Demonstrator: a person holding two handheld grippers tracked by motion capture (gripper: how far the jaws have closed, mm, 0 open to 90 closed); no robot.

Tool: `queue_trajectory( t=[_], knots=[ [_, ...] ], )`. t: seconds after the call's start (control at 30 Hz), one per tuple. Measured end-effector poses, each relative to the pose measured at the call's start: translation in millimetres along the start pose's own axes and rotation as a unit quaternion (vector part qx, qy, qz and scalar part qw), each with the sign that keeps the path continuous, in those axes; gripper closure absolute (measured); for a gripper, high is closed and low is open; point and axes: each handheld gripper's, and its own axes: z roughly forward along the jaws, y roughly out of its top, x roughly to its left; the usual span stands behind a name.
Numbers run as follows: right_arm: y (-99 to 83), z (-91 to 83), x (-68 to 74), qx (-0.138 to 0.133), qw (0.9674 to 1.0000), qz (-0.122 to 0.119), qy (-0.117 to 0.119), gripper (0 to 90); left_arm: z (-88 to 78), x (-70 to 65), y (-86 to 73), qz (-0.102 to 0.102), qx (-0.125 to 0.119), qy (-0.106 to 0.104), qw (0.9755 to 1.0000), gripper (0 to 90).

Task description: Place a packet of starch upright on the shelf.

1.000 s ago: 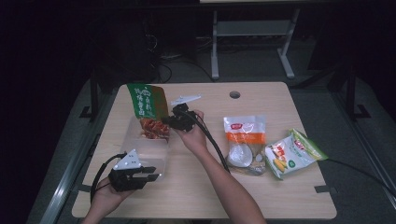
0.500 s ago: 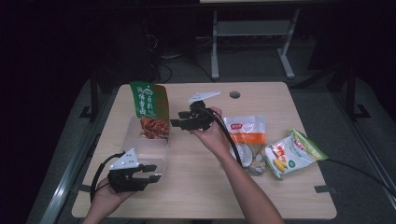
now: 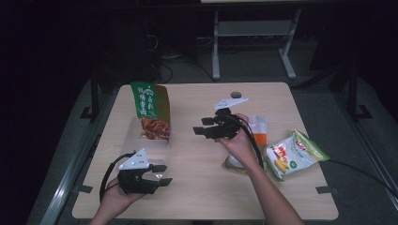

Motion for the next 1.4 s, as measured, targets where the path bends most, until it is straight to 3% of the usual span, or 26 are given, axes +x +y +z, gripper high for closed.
queue_trajectory(
  t=[0.2,0.47,0.77,1.13,1.4],
  knots=[
    [-11.9,-26.2,-6.2,0.0,0.9999,0.012,-0.009,41.8,9.5,-5.3,6.7,0.003,0.001,-0.01,0.9999,46.8],
    [-29.9,-66.9,-15.4,0.011,0.9989,0.026,-0.037,41.6,24.4,-12.4,17.5,0.012,0.001,-0.019,0.9997,43.1],
    [-49.0,-94.2,-26.5,0.029,0.996,0.046,-0.071,41.6,35.6,-16.7,23.8,0.014,0.004,-0.027,0.9995,41.9],
    [-84.3,-131.2,-46.1,0.054,0.9872,0.074,-0.131,41.9,48.0,-22.3,28.7,0.018,0.007,-0.033,0.9993,40.3],
    [-94.0,-140.1,-69.1,0.06,0.9794,0.096,-0.167,41.7,49.4,-21.0,28.5,0.021,0.006,-0.031,0.9993,39.9]
  ],
)
